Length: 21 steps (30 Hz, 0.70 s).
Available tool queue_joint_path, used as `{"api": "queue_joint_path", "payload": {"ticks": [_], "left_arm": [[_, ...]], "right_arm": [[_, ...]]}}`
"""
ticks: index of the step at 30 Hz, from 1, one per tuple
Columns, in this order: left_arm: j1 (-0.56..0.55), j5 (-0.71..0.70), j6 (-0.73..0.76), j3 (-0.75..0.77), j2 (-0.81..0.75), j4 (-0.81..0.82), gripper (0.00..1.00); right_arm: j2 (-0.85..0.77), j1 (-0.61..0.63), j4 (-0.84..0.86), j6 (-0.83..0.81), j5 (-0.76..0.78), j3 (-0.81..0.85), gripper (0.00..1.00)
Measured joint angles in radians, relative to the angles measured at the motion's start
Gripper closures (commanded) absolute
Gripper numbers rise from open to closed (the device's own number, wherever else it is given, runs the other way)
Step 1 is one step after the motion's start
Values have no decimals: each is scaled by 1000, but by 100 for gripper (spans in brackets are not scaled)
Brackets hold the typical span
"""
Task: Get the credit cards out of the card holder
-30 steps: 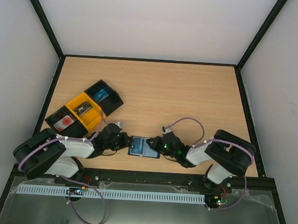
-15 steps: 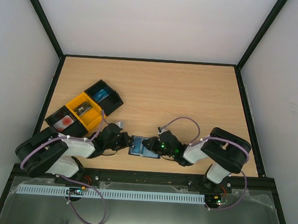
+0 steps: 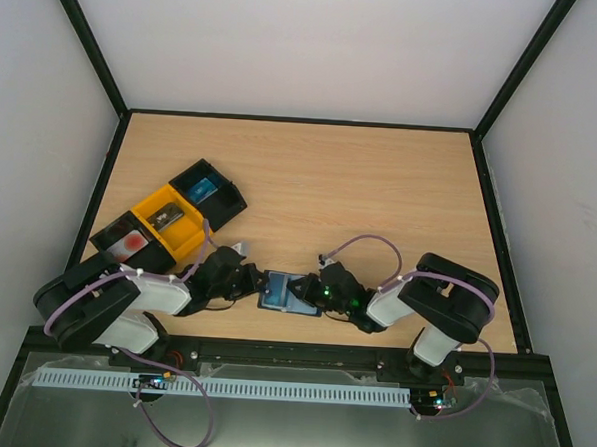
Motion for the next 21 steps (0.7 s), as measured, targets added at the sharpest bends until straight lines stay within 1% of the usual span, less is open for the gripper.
{"api": "queue_joint_path", "payload": {"ticks": [12,21], "left_arm": [[0,0,0,0,2,5,97],[0,-1,-1,0,0,2,97]], "right_arm": [[-31,1,37,-5,15,-49,98],[-82,0,-2,-32,35,-61,98]]}}
